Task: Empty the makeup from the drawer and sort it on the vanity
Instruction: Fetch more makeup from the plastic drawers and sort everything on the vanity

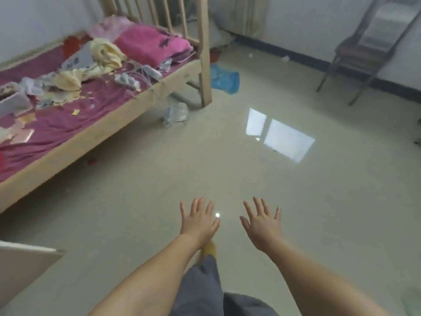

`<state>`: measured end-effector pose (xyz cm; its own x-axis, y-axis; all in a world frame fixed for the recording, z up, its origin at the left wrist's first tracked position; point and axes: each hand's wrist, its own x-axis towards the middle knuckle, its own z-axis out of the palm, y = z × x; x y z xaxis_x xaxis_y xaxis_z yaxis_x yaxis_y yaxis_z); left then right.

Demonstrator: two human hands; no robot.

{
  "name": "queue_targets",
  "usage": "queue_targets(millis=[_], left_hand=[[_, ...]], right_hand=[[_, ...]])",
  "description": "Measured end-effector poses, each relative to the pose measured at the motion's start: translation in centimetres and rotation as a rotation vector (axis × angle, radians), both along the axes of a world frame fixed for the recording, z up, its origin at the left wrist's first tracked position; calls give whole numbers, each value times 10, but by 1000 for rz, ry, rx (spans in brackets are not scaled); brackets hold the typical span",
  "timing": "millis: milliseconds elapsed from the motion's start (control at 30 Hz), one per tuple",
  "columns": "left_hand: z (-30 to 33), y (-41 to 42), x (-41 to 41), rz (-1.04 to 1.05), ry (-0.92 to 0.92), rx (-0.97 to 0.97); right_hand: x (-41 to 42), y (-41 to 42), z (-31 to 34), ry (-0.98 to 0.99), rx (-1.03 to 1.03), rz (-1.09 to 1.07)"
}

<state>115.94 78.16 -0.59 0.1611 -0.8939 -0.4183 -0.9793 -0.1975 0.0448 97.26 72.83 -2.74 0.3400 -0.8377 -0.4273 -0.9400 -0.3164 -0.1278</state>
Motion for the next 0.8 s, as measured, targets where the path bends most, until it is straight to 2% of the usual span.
queue_targets(millis=[167,533,800], left_hand=[[-12,-85,-37,-165,14,50],[-11,-337,-87,-521,-14,54],[-21,-497,-183,-673,46,89]], right_hand=[[-50,-48,-9,20,16,-200],[-97,-235,0,28,12,-517],[-182,-363,-2,-13,74,-705]])
